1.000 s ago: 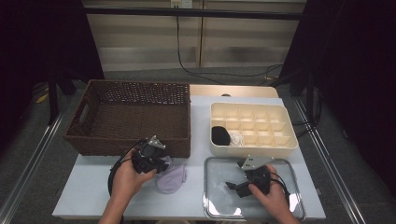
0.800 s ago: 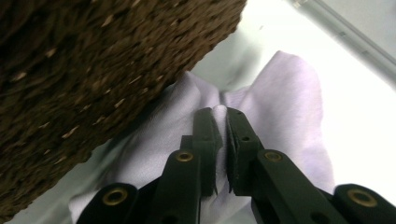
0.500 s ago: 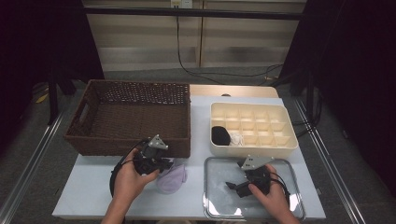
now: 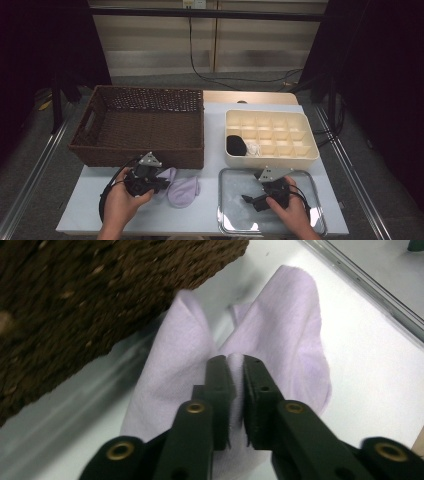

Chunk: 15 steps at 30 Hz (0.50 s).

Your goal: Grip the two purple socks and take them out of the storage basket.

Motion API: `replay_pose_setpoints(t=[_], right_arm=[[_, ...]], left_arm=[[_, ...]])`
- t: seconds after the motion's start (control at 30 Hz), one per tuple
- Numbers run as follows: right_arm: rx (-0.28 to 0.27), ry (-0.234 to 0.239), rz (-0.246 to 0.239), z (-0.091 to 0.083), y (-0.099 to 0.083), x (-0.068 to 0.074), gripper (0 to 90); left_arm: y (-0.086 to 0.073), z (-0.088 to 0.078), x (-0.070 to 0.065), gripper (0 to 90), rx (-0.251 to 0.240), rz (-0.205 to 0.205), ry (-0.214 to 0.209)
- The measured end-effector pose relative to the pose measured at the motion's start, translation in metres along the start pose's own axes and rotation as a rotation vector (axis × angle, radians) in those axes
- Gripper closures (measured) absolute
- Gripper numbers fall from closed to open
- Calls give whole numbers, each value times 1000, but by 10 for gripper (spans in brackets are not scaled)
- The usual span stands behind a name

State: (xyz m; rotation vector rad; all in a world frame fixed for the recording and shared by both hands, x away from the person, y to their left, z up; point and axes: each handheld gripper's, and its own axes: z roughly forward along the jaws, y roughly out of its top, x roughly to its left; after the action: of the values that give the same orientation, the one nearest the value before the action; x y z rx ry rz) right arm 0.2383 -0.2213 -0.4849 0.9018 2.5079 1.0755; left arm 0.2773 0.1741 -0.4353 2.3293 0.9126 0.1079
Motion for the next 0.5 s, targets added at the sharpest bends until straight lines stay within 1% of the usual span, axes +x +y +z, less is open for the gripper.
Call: replay_pose_setpoints(t=[0.07,0.1,0.17,0.2,0.23,0.27,0.3,0.37,0.4,0.43,0.47,0.5], right_arm=[[0,0,-1,0,0,0,129],[-1,2,-3,0,0,0,129],[-1,1,-1,0,0,0,129],[-1,2,-5,0,0,0,129],[1,0,-1,0,0,0,129],[0,0,-1,0,0,0,129],[0,2,0,0,0,0,128],[0,0,-1,0,0,0,129],[0,-1,1,0,0,0,128],[-1,0,0,0,0,0,129],[0,2,-3,0,0,0,129],[0,1,-1,0,0,0,129]], left_arm=[[-1,0,3,625,-8,-34,48],[-2,-1,5,552,-16,-35,57],[-2,0,9,501,-20,-47,56],[-1,0,10,475,-24,-55,70],[-1,2,11,434,-34,-63,62],[-1,4,13,419,-37,-73,55],[0,7,13,416,-43,-80,62],[1,15,14,381,-41,-74,34],[1,20,15,376,-33,-77,31],[0,27,14,380,-7,-66,46],[0,30,14,413,0,-60,46],[-1,32,14,433,4,-48,58]])
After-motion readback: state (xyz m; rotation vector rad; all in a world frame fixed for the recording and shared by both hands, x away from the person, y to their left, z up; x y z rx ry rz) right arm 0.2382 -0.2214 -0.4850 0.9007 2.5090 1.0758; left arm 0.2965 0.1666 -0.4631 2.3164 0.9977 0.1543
